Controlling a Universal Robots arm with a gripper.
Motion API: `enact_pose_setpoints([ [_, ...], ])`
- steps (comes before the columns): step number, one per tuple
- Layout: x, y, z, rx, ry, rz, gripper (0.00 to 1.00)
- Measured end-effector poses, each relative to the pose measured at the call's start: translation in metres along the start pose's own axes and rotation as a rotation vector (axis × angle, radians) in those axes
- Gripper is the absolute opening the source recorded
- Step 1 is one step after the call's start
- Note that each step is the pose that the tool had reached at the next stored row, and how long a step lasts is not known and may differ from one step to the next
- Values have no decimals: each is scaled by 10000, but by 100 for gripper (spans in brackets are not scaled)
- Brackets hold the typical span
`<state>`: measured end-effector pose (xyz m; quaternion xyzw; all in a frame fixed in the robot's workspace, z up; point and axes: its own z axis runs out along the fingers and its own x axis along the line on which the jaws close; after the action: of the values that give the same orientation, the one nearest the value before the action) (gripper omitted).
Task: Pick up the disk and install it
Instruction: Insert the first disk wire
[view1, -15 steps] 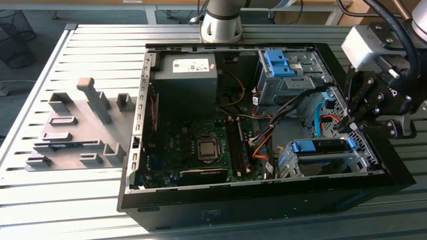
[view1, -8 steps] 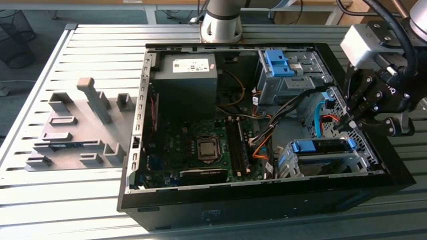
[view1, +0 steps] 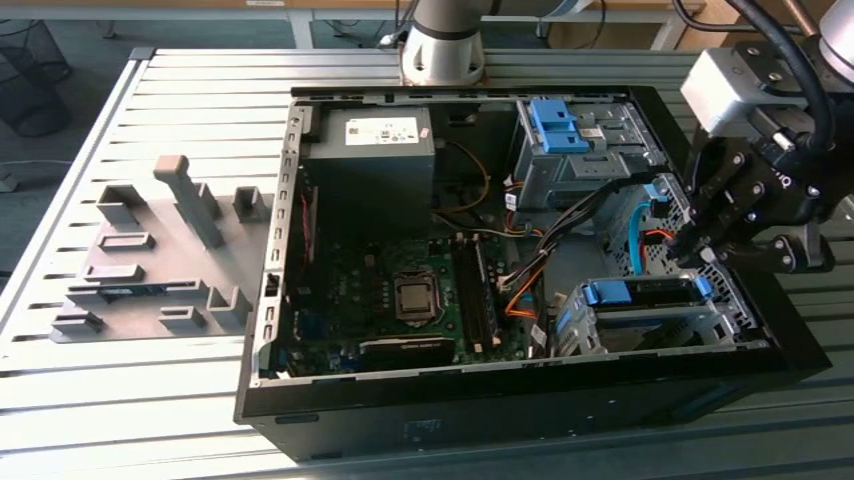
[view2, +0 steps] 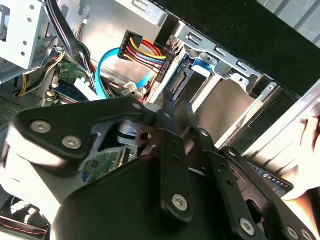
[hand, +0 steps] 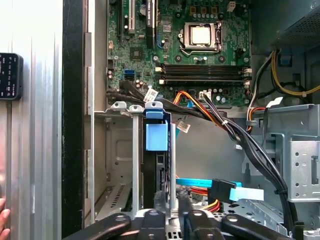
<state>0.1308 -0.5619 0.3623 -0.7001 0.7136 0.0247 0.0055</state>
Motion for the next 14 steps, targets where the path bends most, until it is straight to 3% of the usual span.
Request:
enact_pose_setpoints([
  [1, -11, -4, 0, 0, 1, -1, 25],
  [8, -165, -51, 28, -6, -2, 1, 25],
  [11, -171, -86, 61, -37, 2, 1, 25],
  [14, -171, -91, 86, -36, 55, 5, 25],
])
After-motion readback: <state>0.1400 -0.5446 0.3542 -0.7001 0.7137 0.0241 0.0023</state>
